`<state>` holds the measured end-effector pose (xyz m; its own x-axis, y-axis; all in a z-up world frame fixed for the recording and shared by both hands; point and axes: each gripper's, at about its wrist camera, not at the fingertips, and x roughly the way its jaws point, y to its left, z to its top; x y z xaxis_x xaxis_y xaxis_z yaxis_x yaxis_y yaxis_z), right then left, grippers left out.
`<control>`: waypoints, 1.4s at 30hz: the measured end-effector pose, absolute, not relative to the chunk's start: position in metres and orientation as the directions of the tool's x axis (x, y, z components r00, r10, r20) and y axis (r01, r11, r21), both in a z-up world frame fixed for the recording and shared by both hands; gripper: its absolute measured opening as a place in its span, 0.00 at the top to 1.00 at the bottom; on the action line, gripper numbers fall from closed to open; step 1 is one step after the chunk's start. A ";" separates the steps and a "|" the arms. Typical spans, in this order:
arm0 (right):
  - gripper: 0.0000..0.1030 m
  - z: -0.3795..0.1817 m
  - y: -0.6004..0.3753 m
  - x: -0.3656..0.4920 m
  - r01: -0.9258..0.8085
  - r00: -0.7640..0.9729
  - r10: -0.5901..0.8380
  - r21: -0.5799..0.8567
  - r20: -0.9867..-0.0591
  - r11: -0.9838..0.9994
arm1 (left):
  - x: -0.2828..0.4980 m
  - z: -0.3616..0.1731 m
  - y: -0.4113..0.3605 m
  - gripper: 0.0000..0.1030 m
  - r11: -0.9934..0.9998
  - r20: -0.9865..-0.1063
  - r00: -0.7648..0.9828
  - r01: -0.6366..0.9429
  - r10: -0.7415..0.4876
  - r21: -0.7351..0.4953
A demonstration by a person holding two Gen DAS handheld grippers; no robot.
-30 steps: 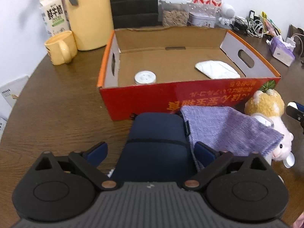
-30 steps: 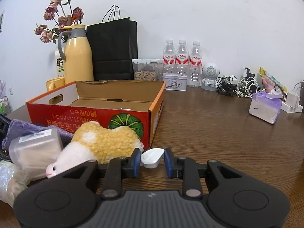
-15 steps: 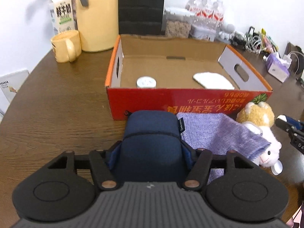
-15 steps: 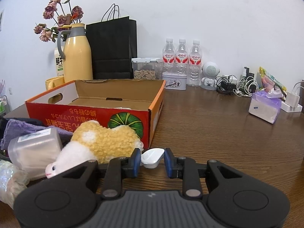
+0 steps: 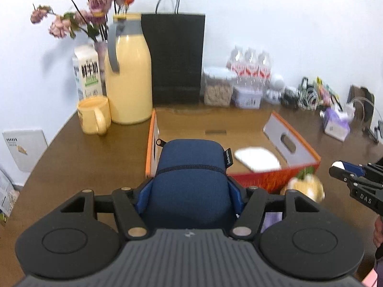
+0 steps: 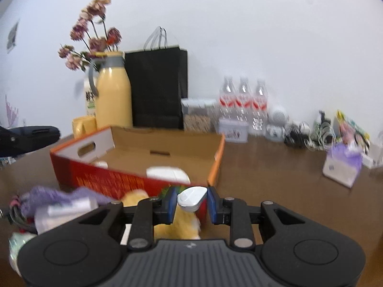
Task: Organize objects
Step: 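Carry the cup and navy case into the box and open both tools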
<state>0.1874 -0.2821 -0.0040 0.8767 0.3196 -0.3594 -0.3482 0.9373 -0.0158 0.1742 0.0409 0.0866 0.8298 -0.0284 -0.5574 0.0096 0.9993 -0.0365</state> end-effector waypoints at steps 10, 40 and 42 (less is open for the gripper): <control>0.75 0.020 -0.243 0.235 -0.377 0.875 0.352 -0.012 -0.332 0.926 | 0.227 0.091 0.028 0.38 0.998 -0.476 0.879 0.000 -0.033 -0.070; 0.71 -0.033 -0.212 0.325 -0.338 0.791 0.286 0.004 -0.541 0.941 | 0.332 0.013 -0.001 0.24 0.998 -0.672 0.740 0.004 0.035 0.056; 0.66 -0.032 -0.212 0.324 -0.344 0.792 0.293 0.005 -0.535 0.939 | 0.328 0.021 -0.001 0.06 0.998 -0.646 0.762 -0.002 0.044 0.065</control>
